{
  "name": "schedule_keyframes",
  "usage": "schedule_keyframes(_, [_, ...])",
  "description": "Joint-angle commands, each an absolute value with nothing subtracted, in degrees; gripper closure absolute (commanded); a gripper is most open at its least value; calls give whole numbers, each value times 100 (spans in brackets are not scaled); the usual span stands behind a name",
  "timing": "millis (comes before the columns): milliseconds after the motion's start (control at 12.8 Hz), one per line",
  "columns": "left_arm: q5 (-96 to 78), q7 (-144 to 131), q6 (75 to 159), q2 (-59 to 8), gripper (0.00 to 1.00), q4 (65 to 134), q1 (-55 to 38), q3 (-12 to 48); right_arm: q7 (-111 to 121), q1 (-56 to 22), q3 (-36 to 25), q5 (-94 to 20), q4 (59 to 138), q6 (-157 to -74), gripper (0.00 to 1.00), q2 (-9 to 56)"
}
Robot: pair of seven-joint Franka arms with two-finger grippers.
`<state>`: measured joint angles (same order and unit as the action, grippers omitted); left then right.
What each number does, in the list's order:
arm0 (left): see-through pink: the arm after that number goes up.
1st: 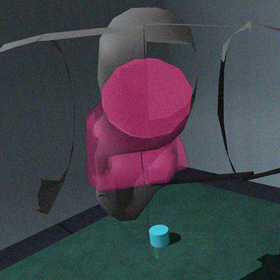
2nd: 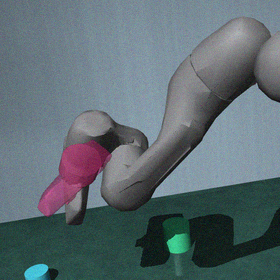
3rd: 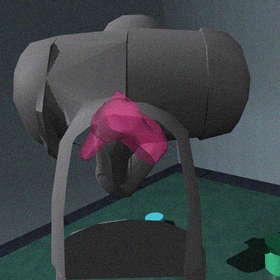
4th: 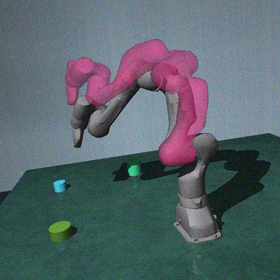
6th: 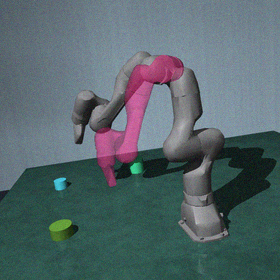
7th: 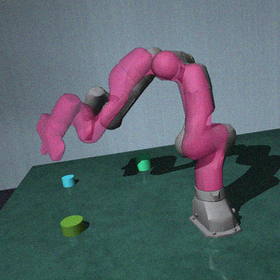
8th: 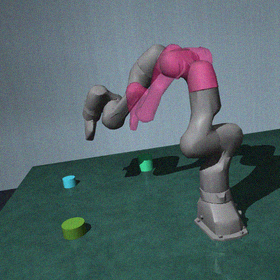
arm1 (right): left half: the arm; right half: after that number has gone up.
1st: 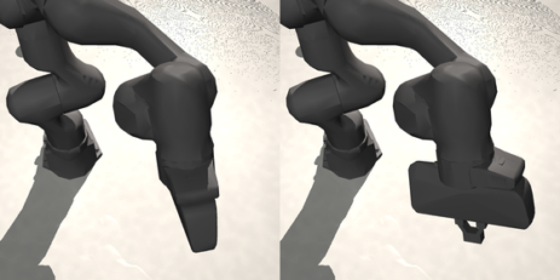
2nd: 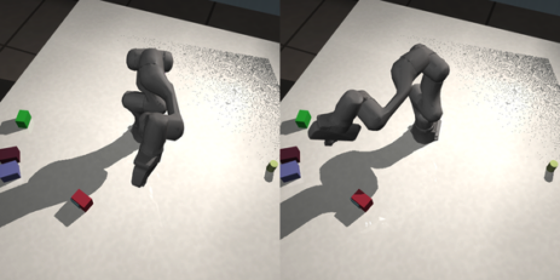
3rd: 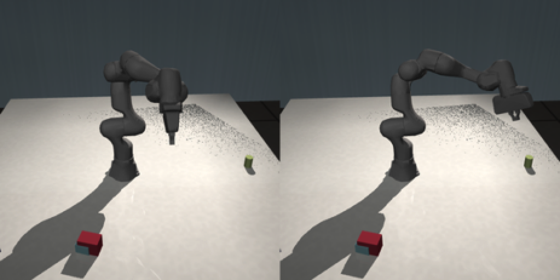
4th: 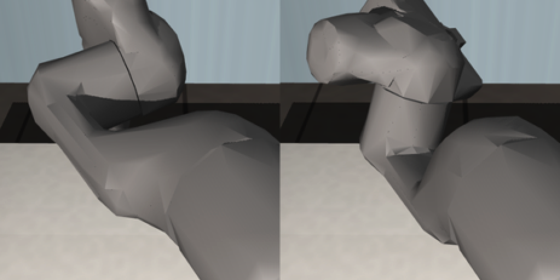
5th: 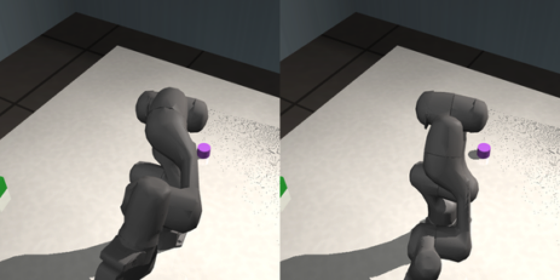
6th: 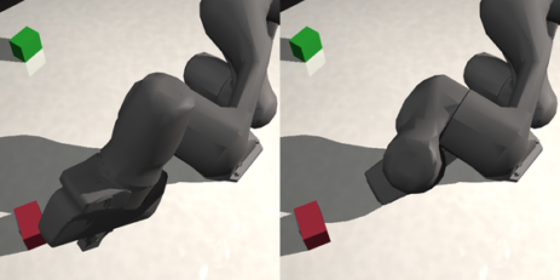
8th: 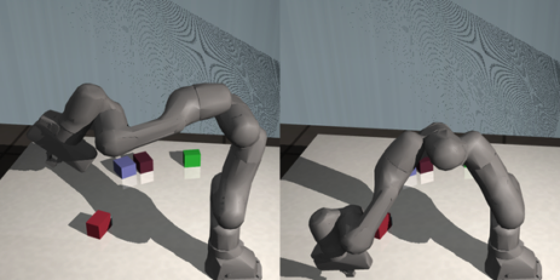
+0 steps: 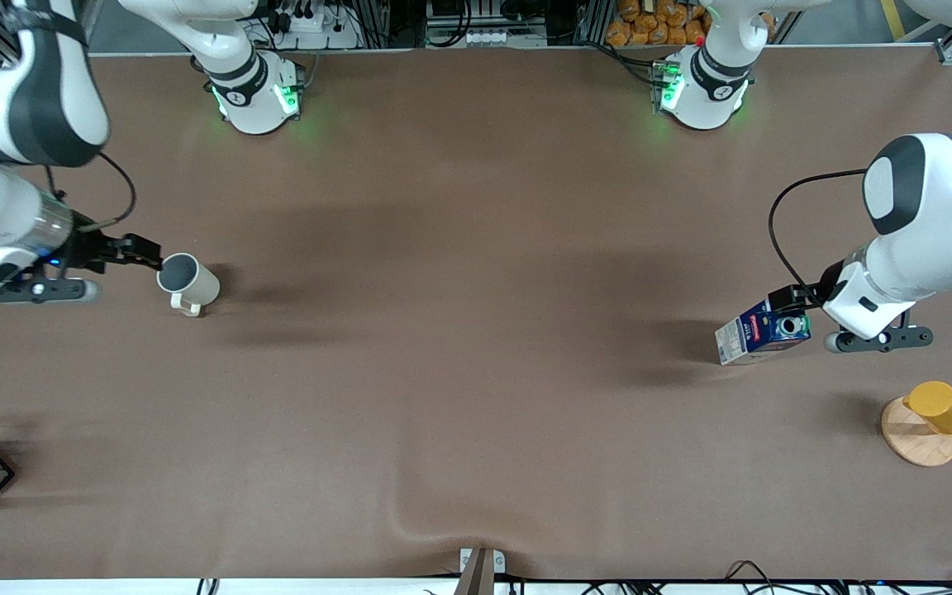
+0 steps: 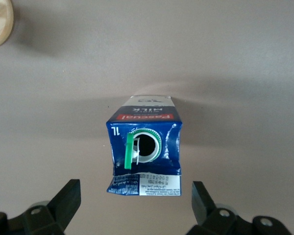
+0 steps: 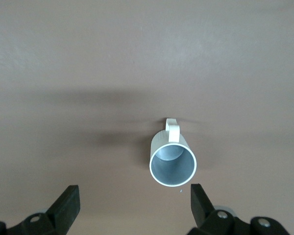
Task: Place milk next to cup
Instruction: 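Close the left gripper on the carton while the right gripper grasps the mug, then carry the mug to the table center while the left gripper lifts the carton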
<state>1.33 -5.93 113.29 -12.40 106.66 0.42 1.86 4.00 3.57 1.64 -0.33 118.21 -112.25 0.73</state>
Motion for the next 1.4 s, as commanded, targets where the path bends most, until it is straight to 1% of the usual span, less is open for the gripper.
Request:
schedule_keyframes(0, [237, -721, 11496, -1195, 0, 10828, 70, 202, 448, 352, 141, -114, 13126, -12291, 0, -308])
schedule_keyframes(156, [211, -703, 11514, -1230, 0, 10854, 105, 211, 448, 352, 132, -114, 13822, -13153, 0, -229])
schedule_keyframes(234, [194, -703, 11514, -1257, 0, 10846, 114, 211, 431, 360, 123, -114, 13964, -13488, 0, -115])
schedule_keyframes(390, [193, -703, 11549, -1327, 0, 10846, 114, 211, 431, 570, 123, -114, 14036, -13980, 0, 480])
schedule_keyframes(468, [193, -703, 11601, -1371, 0, 10846, 106, 211, 387, 702, 123, -114, 14088, -14166, 9, 631])
schedule_keyframes(546, [193, -703, 11619, -1441, 0, 10846, 105, 211, 361, 808, 123, -123, 14080, -14159, 22, 668])
schedule_keyframes(624, [193, -703, 11619, -1450, 0, 10846, 105, 211, 352, 809, 123, -114, 14063, -14177, 46, 781])
schedule_keyframes(702, [193, -703, 11619, -1450, 0, 10846, 105, 211, 352, 774, 123, -114, 14045, -14272, 68, 930])
schedule_keyframes(858, [185, -712, 11619, -1459, 0, 10846, 97, 211, 352, 730, 123, -114, 13966, -14449, 98, 1133])
schedule_keyframes(936, [176, -712, 11619, -1459, 0, 10837, 97, 211, 360, 695, 123, -114, 13888, -14432, 100, 1169])
schedule_keyframes(1170, [176, -721, 11619, -1442, 0, 10784, 79, 211, 124, 484, 184, -114, 13747, -14353, 100, 994])
schedule_keyframes(1326, [184, -712, 11610, -1415, 0, 10758, 70, 220, -279, -111, 281, -114, 13528, -13819, 100, 652])
